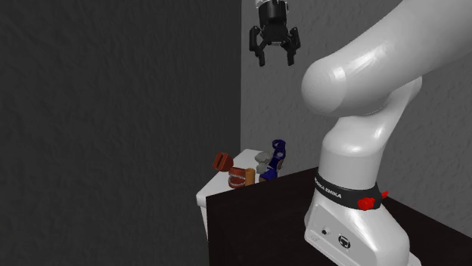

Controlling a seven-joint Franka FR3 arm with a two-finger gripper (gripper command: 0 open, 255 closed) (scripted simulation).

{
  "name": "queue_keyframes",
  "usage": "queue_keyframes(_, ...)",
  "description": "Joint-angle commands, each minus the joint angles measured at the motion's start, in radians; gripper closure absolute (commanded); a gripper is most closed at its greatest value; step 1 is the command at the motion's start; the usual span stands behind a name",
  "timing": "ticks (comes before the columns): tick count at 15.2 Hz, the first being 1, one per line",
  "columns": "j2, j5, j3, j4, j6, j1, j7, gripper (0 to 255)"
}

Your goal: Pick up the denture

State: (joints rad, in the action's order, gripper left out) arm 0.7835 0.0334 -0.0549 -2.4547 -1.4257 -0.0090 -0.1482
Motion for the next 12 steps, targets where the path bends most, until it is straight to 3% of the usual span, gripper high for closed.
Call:
queue_keyframes(1,0.0,0.0,0.0,0.0,0.0,0.0,0.0,0)
queue_keyframes(12,-0.191,0.007,0.012,-0.226,-0.471,0.039,0.115,0)
